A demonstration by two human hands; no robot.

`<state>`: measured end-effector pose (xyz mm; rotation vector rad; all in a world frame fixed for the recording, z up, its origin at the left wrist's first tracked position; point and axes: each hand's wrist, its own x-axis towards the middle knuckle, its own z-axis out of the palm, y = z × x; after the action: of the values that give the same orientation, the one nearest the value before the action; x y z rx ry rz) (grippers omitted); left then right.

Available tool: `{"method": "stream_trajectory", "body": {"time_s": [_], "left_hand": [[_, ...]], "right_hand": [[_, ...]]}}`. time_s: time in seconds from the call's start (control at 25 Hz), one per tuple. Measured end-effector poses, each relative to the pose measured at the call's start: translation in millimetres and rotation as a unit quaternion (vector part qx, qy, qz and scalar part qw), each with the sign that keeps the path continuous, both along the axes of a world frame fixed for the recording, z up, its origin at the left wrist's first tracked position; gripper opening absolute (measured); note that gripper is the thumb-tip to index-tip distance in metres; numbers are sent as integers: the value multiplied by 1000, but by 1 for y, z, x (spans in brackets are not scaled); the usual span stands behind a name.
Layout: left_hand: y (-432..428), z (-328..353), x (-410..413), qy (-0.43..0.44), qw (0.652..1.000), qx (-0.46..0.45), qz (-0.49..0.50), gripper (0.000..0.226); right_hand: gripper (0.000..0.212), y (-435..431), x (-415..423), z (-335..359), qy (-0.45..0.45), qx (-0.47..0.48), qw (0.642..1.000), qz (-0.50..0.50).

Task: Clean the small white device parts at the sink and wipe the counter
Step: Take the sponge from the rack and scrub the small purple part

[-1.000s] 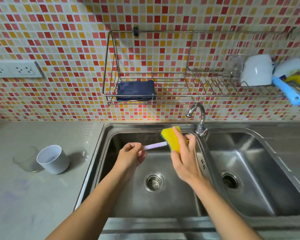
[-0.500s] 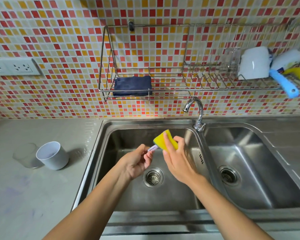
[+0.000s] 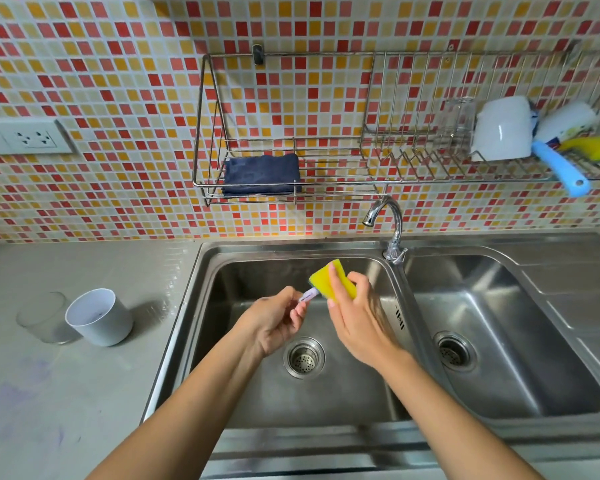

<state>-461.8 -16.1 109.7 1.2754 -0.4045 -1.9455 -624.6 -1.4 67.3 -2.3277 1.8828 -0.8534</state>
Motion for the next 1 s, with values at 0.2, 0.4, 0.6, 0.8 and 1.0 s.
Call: {"method": "stream_trajectory", "body": {"time_s": [0.2, 0.4, 0.6, 0.8, 1.0], "left_hand": [[8, -10, 5, -356, 866, -350, -34, 14], [8, -25, 9, -515, 634, -577, -33, 23], [0, -37, 16, -549, 503, -667, -23, 22], [-1, -37, 16, -551, 473, -686, -37, 18], [-2, -37, 18, -554, 476, -682, -40, 20]], "right_hand": [[60, 2, 9, 2, -3, 22, 1000, 17], [62, -4, 8, 6, -52, 29, 998, -12], [61, -6, 6, 10, -49, 25, 998, -24], [59, -7, 9, 11, -30, 23, 999, -22], [58, -8, 10, 9, -12, 14, 1000, -22]]}}
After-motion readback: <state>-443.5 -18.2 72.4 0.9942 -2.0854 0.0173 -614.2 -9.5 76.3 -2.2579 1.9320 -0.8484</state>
